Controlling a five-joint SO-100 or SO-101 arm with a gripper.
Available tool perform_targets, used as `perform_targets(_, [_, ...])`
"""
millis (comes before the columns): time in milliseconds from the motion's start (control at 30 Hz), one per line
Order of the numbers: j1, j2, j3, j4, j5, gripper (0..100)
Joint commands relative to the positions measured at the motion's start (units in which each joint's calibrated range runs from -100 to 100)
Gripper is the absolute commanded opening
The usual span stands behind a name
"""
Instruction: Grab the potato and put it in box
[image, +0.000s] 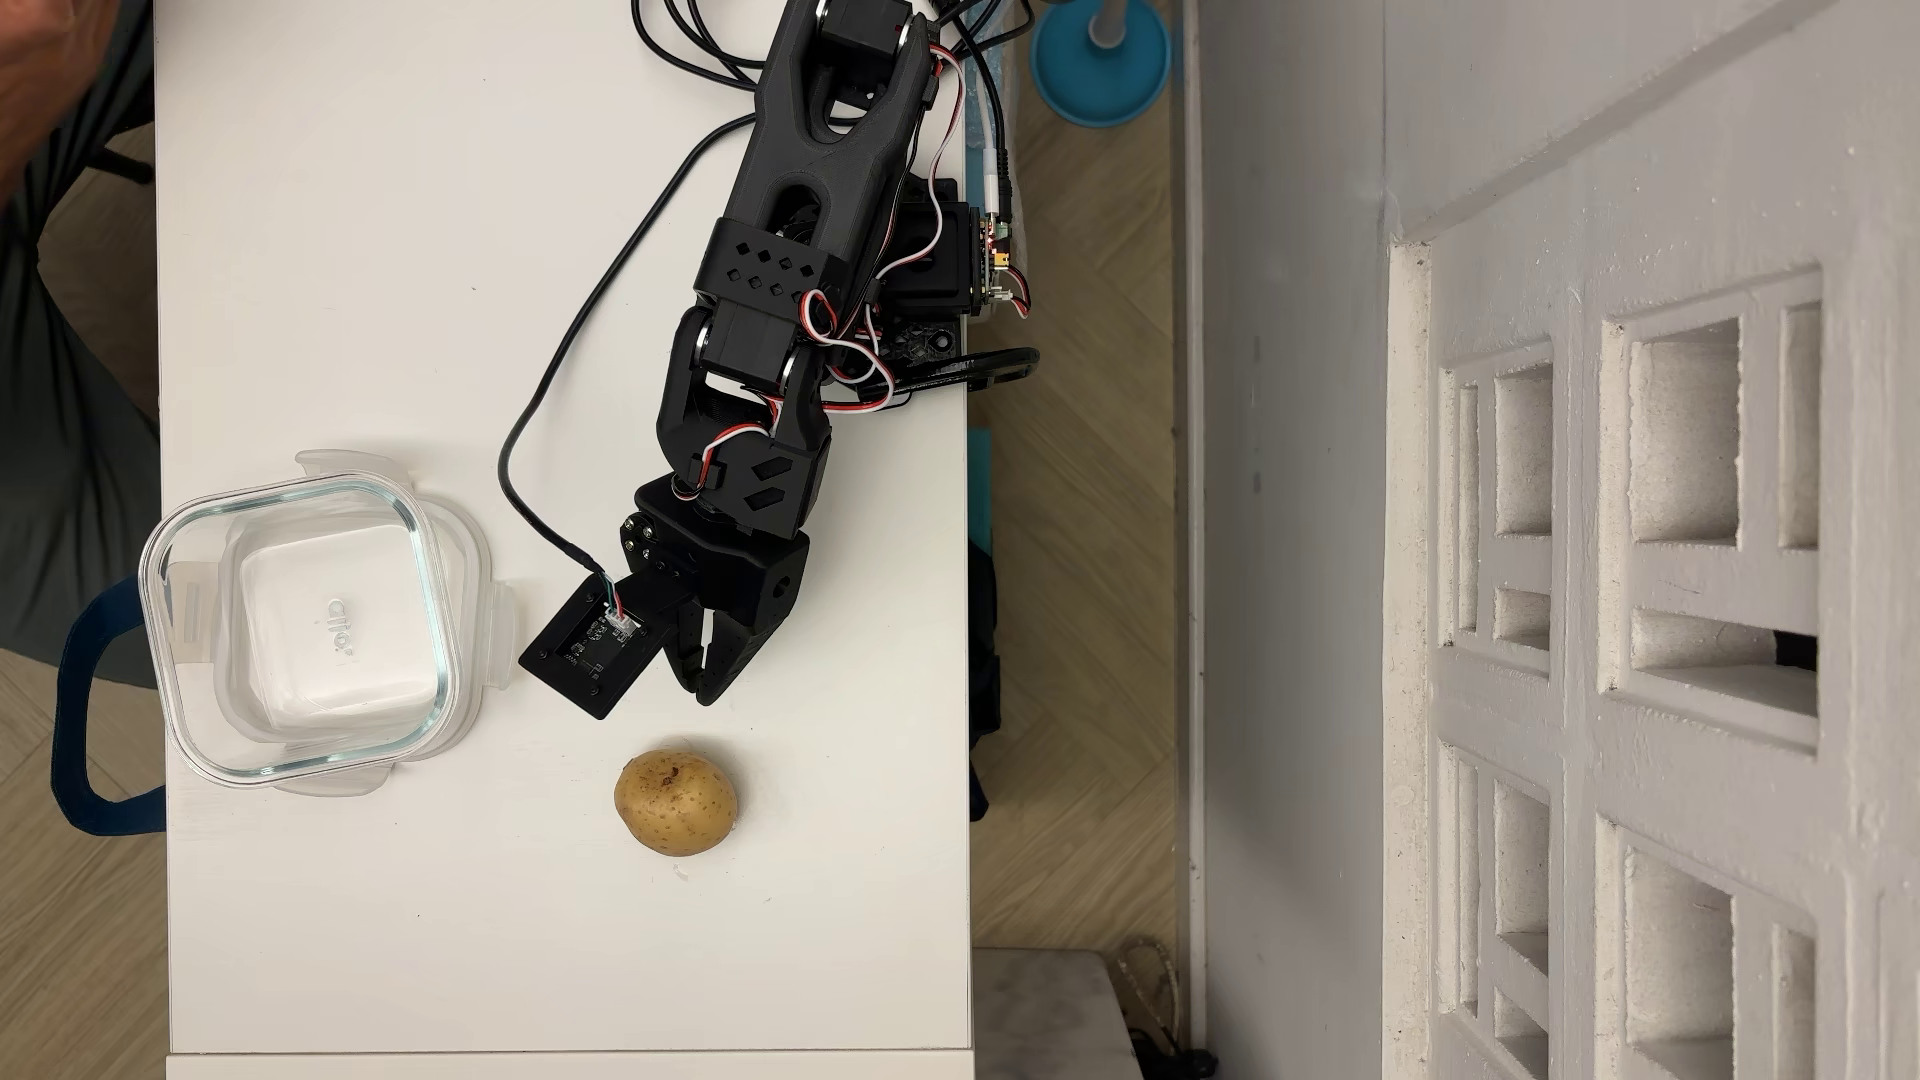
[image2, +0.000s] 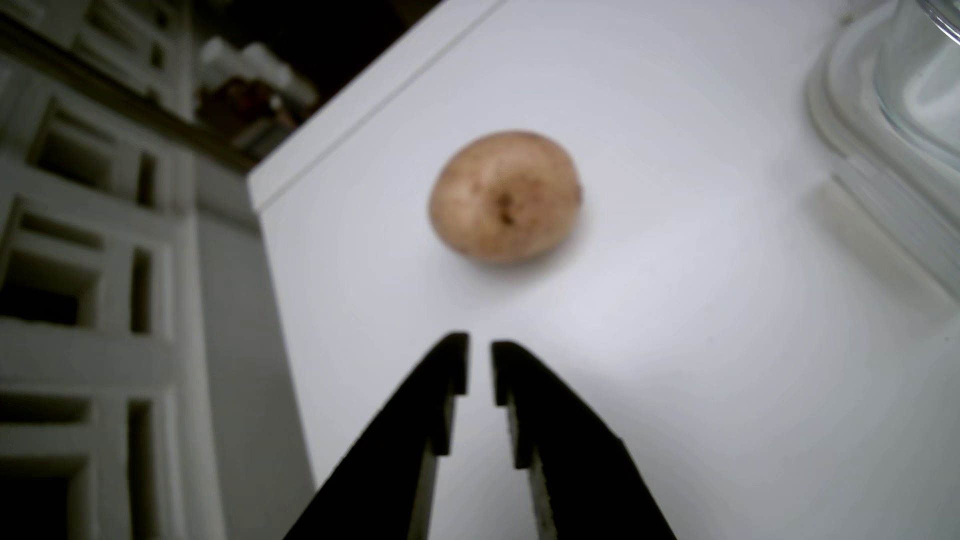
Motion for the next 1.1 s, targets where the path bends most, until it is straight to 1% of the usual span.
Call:
perform_targets(0, [0.5, 0.1, -0.4, 0.2, -0.1, 3])
perform_targets(300, [-0.4, 0.1, -0.4, 0.2, 0.3, 3])
perform_targets(500, [0.9, -0.7, -0.4, 0.2, 0.3, 3])
perform_targets(700, [-0.4, -0.8, -0.4, 0.0, -0.6, 3])
perform_targets(767, [-0.4, -0.8, -0.4, -0.1, -3.1, 3])
perform_targets(900, [-0.6, -0.8, -1.3, -0.9, -11.7, 3])
perform_targets(967, [-1.2, -0.9, -1.3, -1.2, -13.1, 3])
perform_targets(1067, [-4.1, -0.9, -0.9, -5.3, -13.6, 3])
